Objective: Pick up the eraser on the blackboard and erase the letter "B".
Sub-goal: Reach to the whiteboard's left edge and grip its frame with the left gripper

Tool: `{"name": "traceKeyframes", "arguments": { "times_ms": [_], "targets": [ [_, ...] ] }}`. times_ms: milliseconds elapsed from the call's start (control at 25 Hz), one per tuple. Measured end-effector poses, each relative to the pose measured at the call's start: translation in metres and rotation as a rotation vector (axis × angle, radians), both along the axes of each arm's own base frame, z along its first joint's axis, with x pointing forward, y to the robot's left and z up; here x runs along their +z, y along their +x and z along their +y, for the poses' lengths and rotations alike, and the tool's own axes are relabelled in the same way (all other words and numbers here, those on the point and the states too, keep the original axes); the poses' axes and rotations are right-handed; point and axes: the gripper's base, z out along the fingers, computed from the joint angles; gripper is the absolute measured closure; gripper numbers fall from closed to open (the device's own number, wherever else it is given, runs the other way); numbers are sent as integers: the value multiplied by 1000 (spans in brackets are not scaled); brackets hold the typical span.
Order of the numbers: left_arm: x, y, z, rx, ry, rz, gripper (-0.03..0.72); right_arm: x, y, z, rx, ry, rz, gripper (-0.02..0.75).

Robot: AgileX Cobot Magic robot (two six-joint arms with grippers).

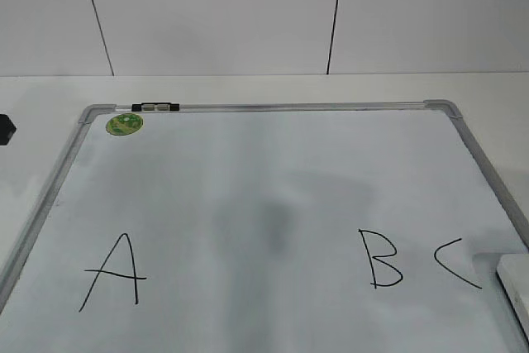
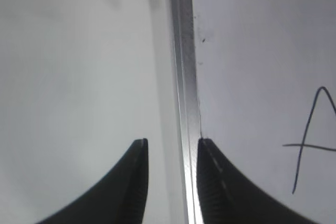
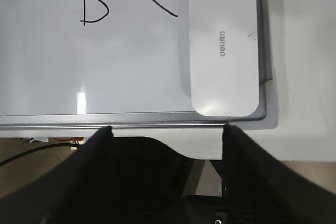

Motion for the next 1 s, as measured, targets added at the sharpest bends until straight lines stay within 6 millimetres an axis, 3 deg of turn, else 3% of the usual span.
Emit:
{"name": "traceKeyframes", "arguments": {
  "times_ms": [280, 520, 1000],
  "targets": [
    [-37, 35, -3, -3, 17, 49, 450, 0, 0, 1, 1, 10, 0, 242],
    [-70, 45, -5, -3, 27, 133, 450, 0, 0, 1, 1, 10, 0, 242],
    [-77, 54, -6, 0, 19, 70, 450, 0, 0, 1, 1, 10, -1, 242]
  ]
}}
